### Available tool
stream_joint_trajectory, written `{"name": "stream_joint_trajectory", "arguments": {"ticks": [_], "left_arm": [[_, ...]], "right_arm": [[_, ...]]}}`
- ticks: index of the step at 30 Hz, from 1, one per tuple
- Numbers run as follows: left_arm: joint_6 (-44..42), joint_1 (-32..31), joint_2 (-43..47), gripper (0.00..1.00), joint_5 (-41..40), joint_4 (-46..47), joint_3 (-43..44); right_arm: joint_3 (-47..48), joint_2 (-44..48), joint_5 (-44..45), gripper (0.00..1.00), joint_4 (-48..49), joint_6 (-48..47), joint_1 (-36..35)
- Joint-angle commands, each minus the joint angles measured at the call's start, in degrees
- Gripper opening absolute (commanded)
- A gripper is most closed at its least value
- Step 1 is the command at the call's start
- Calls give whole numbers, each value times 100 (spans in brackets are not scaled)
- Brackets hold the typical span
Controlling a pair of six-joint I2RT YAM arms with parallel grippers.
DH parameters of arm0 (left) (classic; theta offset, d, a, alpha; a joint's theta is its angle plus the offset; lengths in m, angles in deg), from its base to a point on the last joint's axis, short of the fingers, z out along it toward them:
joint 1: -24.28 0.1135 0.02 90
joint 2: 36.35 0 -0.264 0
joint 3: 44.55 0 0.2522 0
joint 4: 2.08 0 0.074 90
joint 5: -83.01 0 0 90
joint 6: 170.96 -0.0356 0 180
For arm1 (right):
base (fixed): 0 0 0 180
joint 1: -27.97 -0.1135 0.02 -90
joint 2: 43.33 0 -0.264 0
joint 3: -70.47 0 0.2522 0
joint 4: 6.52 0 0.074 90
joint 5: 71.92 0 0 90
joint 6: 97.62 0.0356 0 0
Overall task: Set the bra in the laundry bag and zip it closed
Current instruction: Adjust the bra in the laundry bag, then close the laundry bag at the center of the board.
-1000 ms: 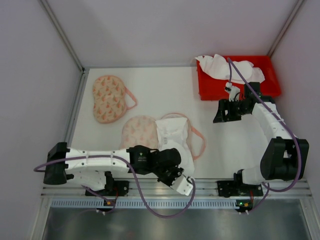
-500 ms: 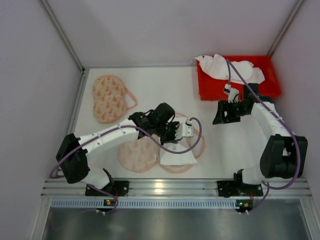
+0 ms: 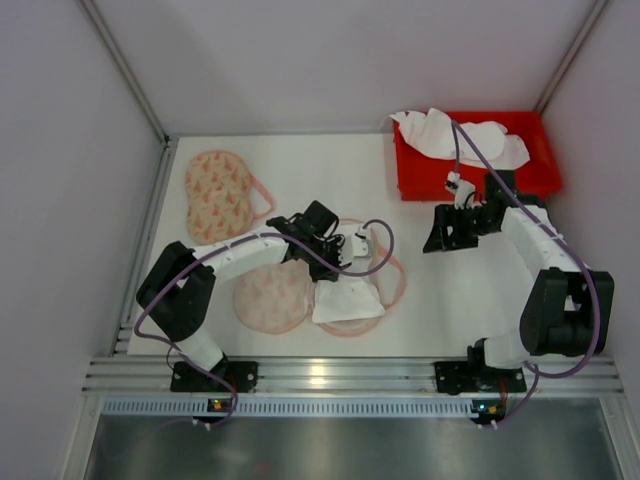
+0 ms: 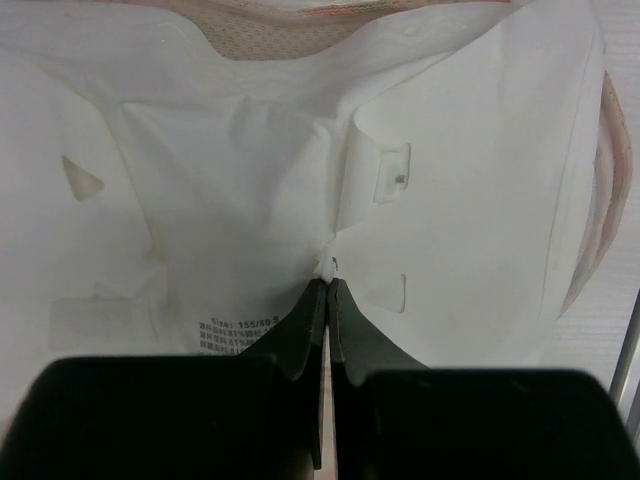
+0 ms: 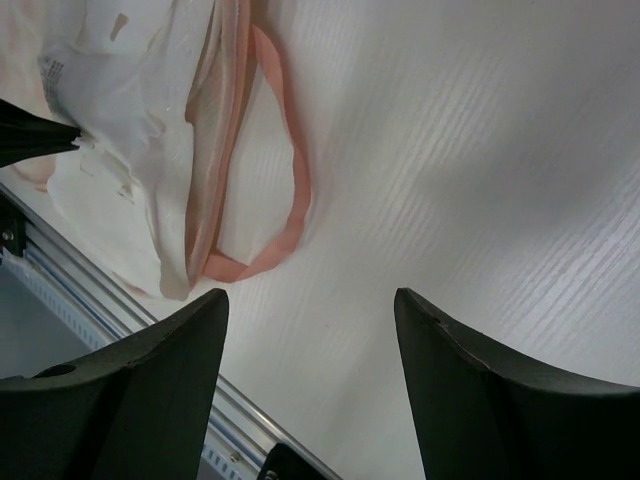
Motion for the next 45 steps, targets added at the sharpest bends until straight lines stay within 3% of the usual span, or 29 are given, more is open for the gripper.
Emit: {"name": "stream_joint_trajectory", "arguments": {"ticks": [1,4,5,7,13,17,25,28,32,40,45], "left_arm": [[-101,11,-3,5,229,396,28],[-4,3,269,21,423,326,-34],[-4,3,365,31,450,248,-34],[215,11,647,37,310,-15,10],[1304,669,1297,41,2,-622,89],[1832,1931,1429,40,-235,-1202,-112],[1859,4534,1088,41,-534,-2249,19],[1649,4923,920,41,-920,-2302,-148],[1455,4986,412,42,-1001,-2390,-219],[1288,4977,-407,44,-140,-2390,-175],[1235,4977,-750,39,151,-2364,-17]], "right_arm": [[-59,16,-214,68,60,-86,64],[-112,34,-275,68,68,-86,64],[-121,43,-293,68,77,-86,64],[-173,60,-345,67,121,-68,64],[-393,43,-486,65,437,125,64],[-402,-176,-618,64,700,318,37],[-236,-817,-688,57,1430,696,-173],[-68,-1090,-636,56,1492,749,-463],[-85,-1179,-618,55,1606,802,-630],[-367,-731,-425,55,1519,679,-692],[-394,-617,-354,55,1483,635,-692]]}}
